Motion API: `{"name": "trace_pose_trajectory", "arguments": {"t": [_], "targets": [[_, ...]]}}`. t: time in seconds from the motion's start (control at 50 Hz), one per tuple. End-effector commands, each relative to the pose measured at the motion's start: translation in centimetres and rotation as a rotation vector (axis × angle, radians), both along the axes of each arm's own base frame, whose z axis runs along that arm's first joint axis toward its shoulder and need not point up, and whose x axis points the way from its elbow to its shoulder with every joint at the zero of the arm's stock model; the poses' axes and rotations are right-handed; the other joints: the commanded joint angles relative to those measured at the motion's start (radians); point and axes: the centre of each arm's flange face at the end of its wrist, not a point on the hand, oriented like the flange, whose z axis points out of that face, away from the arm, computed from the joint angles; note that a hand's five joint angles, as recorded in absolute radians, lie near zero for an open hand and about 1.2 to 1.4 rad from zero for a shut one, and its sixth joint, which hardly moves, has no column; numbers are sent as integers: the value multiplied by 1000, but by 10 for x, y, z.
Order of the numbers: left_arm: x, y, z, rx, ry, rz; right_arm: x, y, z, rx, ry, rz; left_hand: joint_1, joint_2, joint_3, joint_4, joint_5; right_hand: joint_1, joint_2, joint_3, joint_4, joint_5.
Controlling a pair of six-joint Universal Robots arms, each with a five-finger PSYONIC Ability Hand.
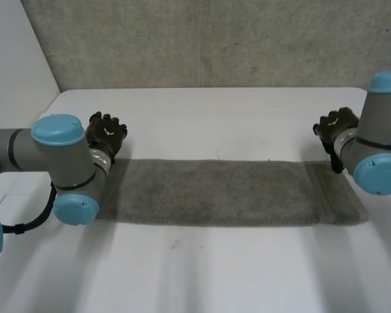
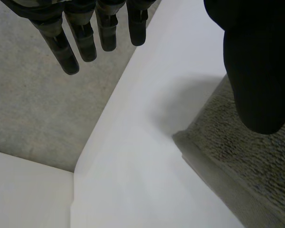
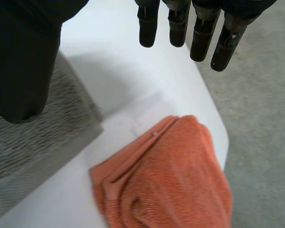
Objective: Fold the laundry.
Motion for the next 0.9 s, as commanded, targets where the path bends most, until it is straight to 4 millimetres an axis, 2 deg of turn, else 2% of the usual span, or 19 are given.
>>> {"name": "trace_pose_trajectory", "arguments": {"t": [0.02, 0.08, 0.14, 0.2, 0.24, 0.3, 0.34, 0.44, 0.58, 0.72, 0.74, 0.84, 0.9], "targets": [[-4, 9, 18, -30, 25, 1, -8, 6, 59, -114, -100, -46, -27, -55, -57, -51, -65, -27, -57, -45, -60, -70], [1, 19, 36, -47, 38, -2, -10, 24, 82, -127, -189, -45, -27, -55, -57, -51, -65, -27, -57, -45, -60, -70], [6, 29, 43, -40, 47, -2, -11, 41, 87, -94, -229, -22, -27, -55, -57, -51, -65, -27, -57, -45, -60, -70], [11, 45, 45, -11, 76, -6, -21, 59, 74, -1, -248, 6, -27, -55, -57, -51, -65, -27, -57, -45, -60, -70], [14, 58, 44, 21, 109, -19, -33, 75, 54, 106, -259, 15, -27, -55, -57, -51, -65, -27, -57, -45, -60, -70], [15, 70, 41, 57, 145, -37, -45, 89, 37, 185, -282, 7, -27, -55, -57, -51, -65, -20, -50, -38, -53, -63], [15, 78, 36, 91, 181, -50, -54, 99, 18, 237, -303, 2, -27, -55, -57, -51, -65, 86, 56, 68, 52, 43], [16, 85, 27, 146, 242, -47, -63, 103, -10, 199, -320, 2, -27, -54, -57, -50, -64, 279, 249, 261, 246, 236], [18, 82, 26, 149, 261, -35, -69, 96, -28, 162, -323, -11, -24, -51, -54, -47, -61, 453, 423, 435, 419, 410], [19, 79, 27, 129, 268, -32, -71, 92, -39, 180, -323, -18, -21, -48, -51, -44, -58, 652, 622, 634, 619, 609], [19, 79, 27, 129, 268, -32, -71, 91, -42, 181, -324, -19, -24, -51, -54, -47, -61, 795, 765, 777, 762, 752], [19, 79, 26, 132, 267, -32, -72, 87, -47, 174, -309, -19, -24, -51, -54, -47, -61, 1194, 1164, 1176, 1160, 1151], [19, 80, 26, 132, 267, -33, -76, 86, -47, 173, -309, -35, -24, -51, -54, -47, -61, 1195, 1165, 1177, 1161, 1152]]}}
